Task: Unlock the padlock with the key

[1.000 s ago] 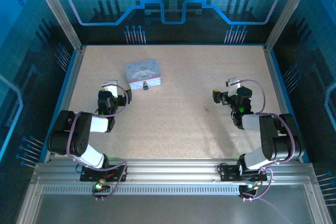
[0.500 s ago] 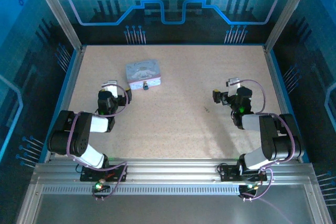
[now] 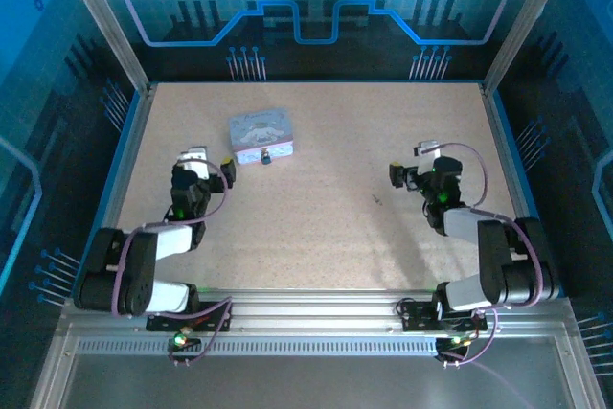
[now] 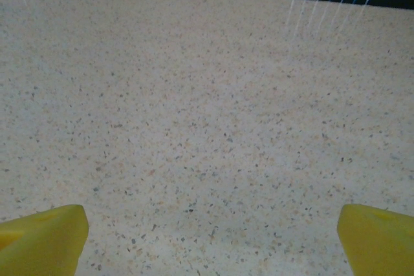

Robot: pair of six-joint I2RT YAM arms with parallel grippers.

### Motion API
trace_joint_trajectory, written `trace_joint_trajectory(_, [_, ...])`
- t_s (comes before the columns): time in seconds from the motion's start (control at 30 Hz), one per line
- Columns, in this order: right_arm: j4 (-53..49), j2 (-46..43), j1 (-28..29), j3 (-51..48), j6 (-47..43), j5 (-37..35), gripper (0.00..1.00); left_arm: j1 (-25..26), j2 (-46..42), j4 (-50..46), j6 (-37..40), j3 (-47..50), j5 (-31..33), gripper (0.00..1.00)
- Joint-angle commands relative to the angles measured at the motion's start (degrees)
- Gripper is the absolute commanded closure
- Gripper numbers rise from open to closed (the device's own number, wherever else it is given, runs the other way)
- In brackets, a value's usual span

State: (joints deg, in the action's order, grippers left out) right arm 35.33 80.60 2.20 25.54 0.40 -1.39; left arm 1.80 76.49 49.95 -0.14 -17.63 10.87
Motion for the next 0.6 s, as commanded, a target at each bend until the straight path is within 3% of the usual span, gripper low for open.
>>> trace_joint_trajectory(0.0, [-6.93, -4.17, -0.52, 2.39, 1.09, -0.95, 0.0, -0.44, -7.08, -8.3, -2.23, -2.19, 1.33, 0.01])
trace_joint_trajectory(0.13, [-18.47, -8.98, -0.41, 6.09, 3.23, -1.84, 0.0, -0.48, -15.12, -27.41, -9.11, -8.92, 2.23, 0.01])
trace_joint_trajectory(0.23, [-29.32, -11.94, -0.22, 10.21, 4.9, -0.28, 0.0, -0.48, -18.46, -40.62, -15.02, -15.14, -0.61, 0.01])
trace_joint_trajectory(0.37, [-41.72, -14.64, 0.09, 15.42, 7.76, 3.82, 0.0, -0.44, -22.41, -51.3, -21.2, -19.97, -6.63, 0.01])
trace_joint_trajectory(0.57, [-56.49, -16.54, 1.62, 20.7, 10.77, 10.79, 0.0, 0.4, -25.57, -57.62, -30.33, -21.57, -17.18, 0.01])
